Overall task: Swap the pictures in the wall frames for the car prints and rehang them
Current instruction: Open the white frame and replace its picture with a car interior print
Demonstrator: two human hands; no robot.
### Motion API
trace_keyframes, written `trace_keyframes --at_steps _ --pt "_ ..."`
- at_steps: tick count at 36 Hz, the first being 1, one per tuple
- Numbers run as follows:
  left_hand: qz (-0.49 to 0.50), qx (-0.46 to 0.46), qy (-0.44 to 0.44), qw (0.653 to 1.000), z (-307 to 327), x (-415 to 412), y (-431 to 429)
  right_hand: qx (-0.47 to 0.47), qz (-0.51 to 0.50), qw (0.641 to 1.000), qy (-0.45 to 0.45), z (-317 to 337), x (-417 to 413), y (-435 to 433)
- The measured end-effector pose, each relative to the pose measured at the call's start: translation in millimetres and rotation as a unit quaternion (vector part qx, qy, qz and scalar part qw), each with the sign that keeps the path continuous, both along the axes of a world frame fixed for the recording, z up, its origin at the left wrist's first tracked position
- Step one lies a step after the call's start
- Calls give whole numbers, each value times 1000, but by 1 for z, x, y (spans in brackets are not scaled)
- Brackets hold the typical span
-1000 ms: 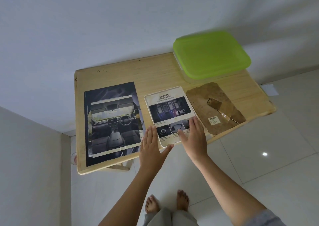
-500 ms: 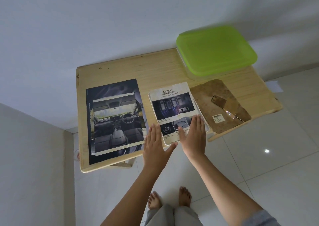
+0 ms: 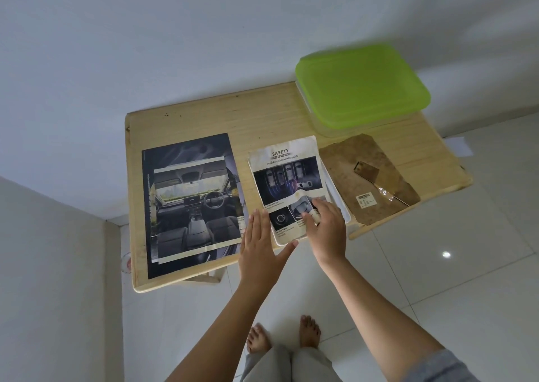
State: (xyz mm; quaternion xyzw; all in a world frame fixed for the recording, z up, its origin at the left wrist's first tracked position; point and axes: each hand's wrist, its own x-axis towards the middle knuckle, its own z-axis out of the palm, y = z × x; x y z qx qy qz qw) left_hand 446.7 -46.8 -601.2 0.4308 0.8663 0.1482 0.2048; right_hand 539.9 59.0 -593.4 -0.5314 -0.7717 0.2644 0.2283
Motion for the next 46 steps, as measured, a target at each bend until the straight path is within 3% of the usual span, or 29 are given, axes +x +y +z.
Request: trace_keyframes --at_steps 7,17,32,46 --pt "1 5 -4 1000 2 0 0 2 2 999 49 12 0 9" --pt "-4 -8 -44 999 11 -6 4 72 45 996 38 23 13 29" --pt "27 4 -78 997 12 -2 8 76 87 992 41 26 59 70" --pt "76 32 -61 995 2 13 9 38 40 995 -84 7 157 141"
